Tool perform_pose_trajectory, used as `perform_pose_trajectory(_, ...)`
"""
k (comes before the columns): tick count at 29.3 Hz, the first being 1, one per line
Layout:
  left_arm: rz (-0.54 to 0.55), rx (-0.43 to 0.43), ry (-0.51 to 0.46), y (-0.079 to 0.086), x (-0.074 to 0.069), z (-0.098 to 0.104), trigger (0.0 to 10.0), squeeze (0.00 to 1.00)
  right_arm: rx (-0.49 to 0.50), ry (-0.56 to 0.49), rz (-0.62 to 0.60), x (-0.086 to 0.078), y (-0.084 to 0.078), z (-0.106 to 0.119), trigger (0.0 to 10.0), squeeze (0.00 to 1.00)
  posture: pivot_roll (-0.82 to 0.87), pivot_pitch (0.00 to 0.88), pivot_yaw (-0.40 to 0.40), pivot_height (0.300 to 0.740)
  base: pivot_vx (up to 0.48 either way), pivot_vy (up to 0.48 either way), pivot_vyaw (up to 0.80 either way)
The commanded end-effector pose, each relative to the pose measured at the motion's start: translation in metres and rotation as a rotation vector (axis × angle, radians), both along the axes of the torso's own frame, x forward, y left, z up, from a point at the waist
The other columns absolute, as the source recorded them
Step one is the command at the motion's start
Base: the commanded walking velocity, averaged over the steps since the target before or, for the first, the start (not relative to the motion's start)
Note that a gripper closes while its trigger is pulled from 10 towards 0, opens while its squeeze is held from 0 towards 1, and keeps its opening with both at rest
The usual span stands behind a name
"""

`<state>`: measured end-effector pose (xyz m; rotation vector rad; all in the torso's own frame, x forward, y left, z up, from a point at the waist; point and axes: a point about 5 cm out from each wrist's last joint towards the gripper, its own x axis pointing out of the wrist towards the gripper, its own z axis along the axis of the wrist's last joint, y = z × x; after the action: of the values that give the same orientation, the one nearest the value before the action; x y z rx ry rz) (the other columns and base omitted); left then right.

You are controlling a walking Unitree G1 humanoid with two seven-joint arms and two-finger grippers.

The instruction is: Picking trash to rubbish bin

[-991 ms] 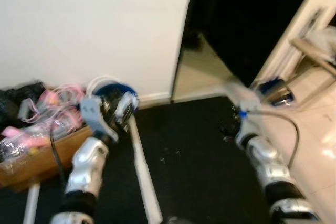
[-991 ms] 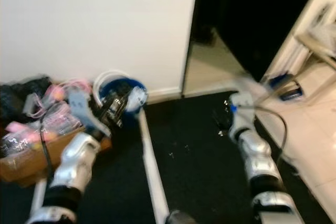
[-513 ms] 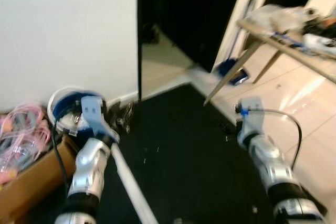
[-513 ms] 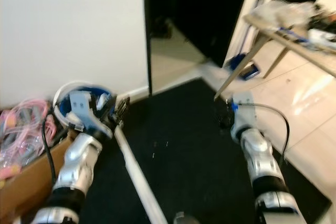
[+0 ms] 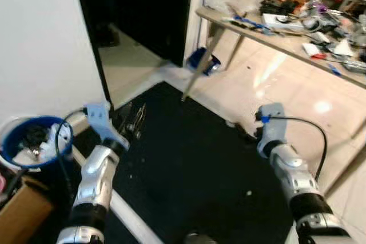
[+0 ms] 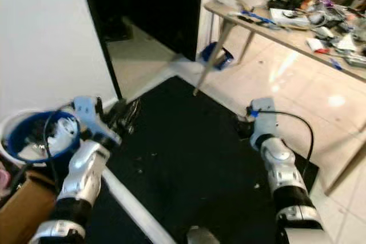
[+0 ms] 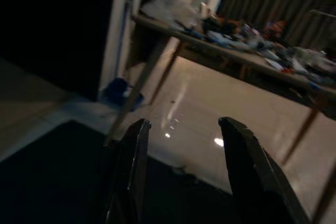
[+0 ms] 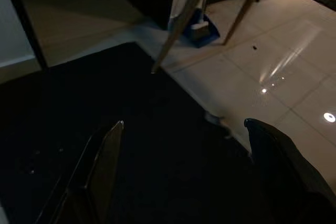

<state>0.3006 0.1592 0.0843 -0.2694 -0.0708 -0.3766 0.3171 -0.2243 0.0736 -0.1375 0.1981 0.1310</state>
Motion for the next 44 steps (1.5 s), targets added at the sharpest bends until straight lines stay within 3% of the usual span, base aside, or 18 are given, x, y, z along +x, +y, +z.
perform_pose_trajectory(1,0.003,0.014,-0.001,0.0014,-0.0006,-0.0006,10.0,0.00,-0.004,0.007,0.003,-0.0013,0.0005,-0.0015,10.0,0.00,-0.02,0.000,-0.019,0.740,0.000,0.000,-0.80)
perform_pose_trajectory(20,-0.038,0.004,-0.017,0.0012,-0.0019,0.0009,10.0,0.00,-0.005,-0.008,0.002,-0.0008,0.0005,0.0005,10.0,0.00,-0.01,0.000,-0.017,0.740,0.000,0.000,-0.78)
perform_pose_trajectory(44,-0.076,-0.005,-0.029,-0.0020,-0.0049,0.0034,10.0,0.00,-0.032,-0.003,0.007,-0.0001,0.0019,0.0007,10.0,0.00,-0.02,0.000,-0.018,0.740,0.470,0.000,-0.03)
